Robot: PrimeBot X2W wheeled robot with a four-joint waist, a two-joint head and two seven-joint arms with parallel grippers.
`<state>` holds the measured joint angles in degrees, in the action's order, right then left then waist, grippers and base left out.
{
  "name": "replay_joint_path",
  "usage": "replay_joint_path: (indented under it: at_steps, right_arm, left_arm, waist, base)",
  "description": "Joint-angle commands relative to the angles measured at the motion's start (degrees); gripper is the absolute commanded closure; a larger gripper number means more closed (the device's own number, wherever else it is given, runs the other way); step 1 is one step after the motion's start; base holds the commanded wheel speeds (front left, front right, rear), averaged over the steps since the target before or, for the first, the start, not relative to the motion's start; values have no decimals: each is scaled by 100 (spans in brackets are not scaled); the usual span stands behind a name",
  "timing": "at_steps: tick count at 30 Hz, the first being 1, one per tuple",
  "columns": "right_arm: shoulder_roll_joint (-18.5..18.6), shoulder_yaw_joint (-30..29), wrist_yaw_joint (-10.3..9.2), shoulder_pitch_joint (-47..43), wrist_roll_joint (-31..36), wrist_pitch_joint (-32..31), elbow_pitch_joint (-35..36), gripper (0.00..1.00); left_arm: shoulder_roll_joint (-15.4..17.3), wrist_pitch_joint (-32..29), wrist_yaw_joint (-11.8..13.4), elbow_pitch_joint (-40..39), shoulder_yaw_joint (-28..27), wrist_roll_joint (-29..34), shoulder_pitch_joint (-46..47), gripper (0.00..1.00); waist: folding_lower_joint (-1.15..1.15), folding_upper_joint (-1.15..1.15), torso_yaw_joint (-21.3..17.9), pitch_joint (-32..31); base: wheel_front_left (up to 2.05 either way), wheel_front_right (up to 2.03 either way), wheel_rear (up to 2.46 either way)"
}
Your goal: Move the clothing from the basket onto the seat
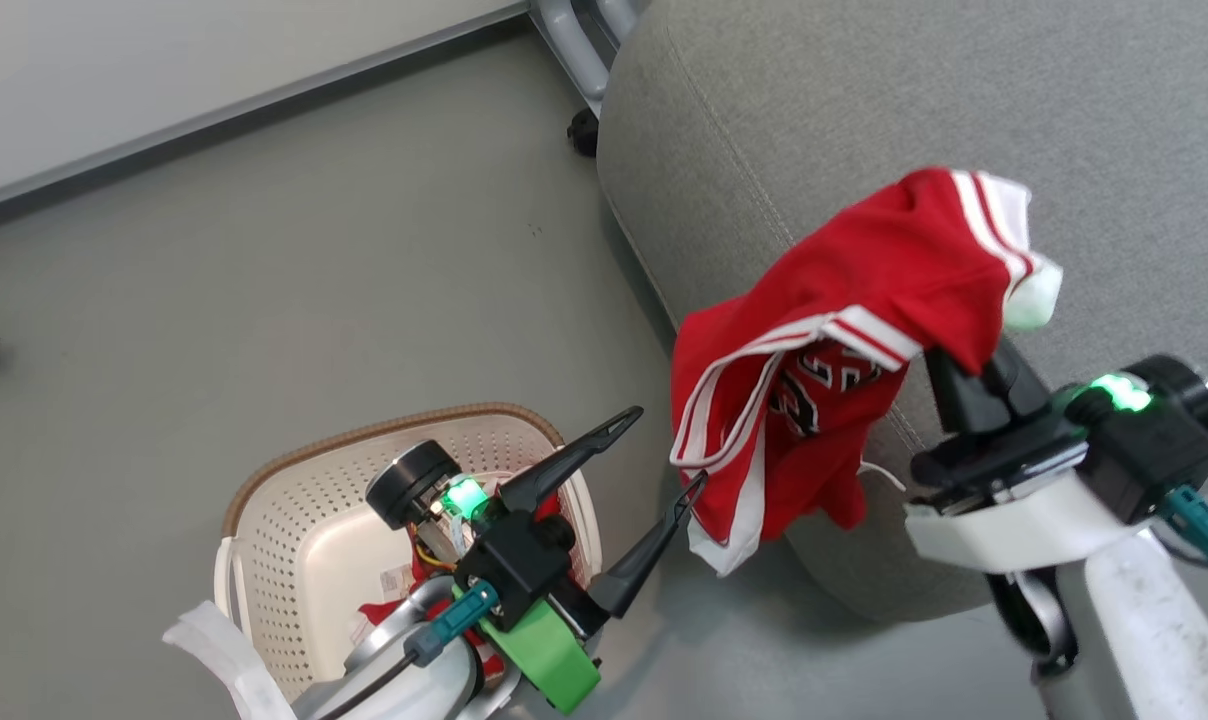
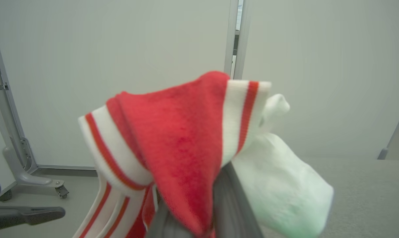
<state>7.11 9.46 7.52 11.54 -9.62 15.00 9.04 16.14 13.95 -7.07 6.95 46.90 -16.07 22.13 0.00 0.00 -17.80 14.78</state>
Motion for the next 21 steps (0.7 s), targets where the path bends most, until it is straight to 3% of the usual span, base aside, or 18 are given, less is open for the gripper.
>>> replay_joint_path:
  at_steps: [1,9,16,21]
  right_arm:
    - [138,-55,-6,288,69,28,61,100]
    - [1088,-468,-7,2244,70,28,58,100]
    - [1994,-962,-7,4427,-341,28,-556,100]
    - [2408,-1253,-7,5249,-384,22,-1104,100]
  left_arm:
    - [75,-11,-20,-30,11,38,138,0]
    - [374,-136,-36,-281,37,64,445,0]
    - [710,-279,-37,-659,39,128,858,0]
    - [787,-311,-43,-794,167,232,1160,0]
  waist:
    - [0,0,-55,312]
    - [0,0,263,1133]
    - [0,0,510,2081]
    - [0,0,655,2578]
  base:
    - [0,0,0]
    - [0,0,0]
    - [0,0,0]
    - [0,0,0]
